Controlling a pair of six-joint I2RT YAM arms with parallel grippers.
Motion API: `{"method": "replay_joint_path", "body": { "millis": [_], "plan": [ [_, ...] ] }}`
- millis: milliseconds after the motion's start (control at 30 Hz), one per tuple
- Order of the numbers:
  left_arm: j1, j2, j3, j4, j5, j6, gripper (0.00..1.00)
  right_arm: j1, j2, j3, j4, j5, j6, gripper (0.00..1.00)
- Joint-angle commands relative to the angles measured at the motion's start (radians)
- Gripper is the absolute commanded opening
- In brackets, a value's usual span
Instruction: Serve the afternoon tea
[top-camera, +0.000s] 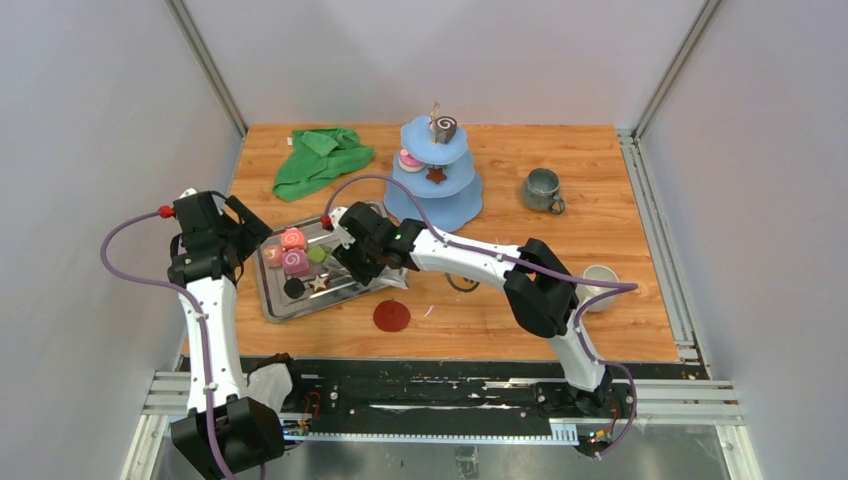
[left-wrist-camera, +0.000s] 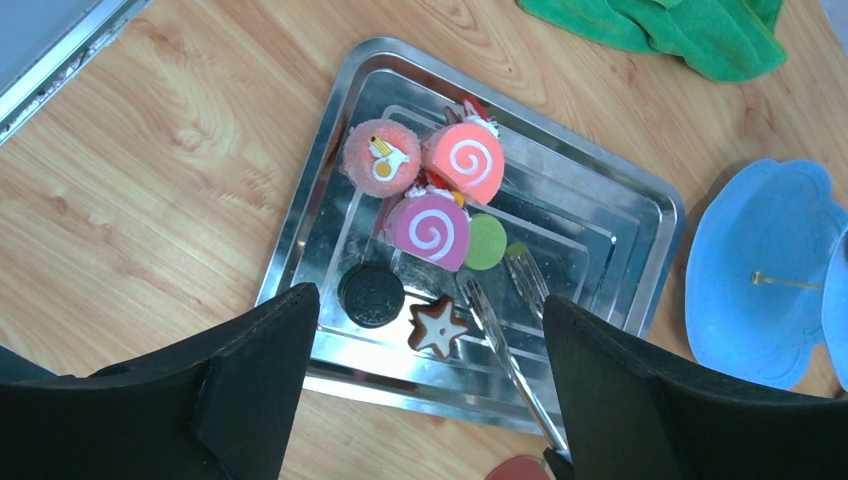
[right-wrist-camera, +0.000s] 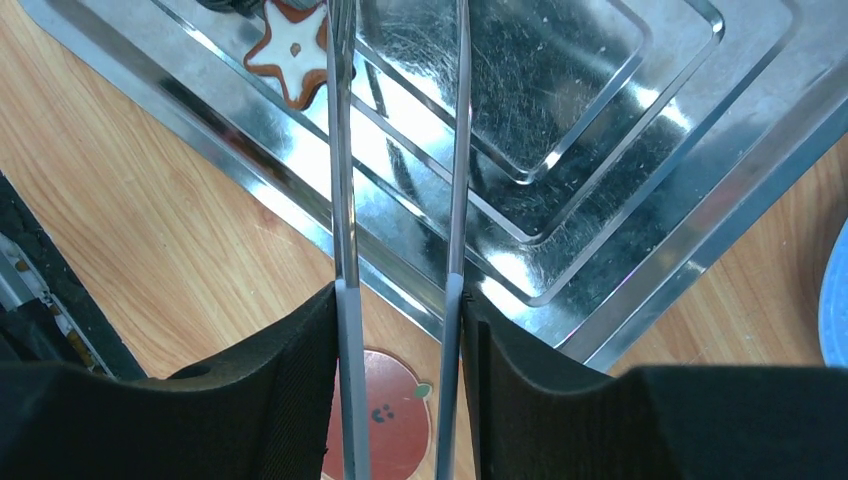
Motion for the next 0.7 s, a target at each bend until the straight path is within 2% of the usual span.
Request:
{"method": "replay_joint_path", "body": {
  "millis": [0, 667],
  "plan": [
    [-0.002, 0.005, 0.030, 0.012, 0.016, 0.016, 0.87, 0.010, 0.028, 0.049, -0.001, 0.027, 0.002, 0.45],
    [-0.002, 0.003, 0.023, 0.016, 0.031, 0.012, 0.87, 0.010, 0.121, 0.182, -0.024, 0.062, -0.039, 0.47]
  ]
}}
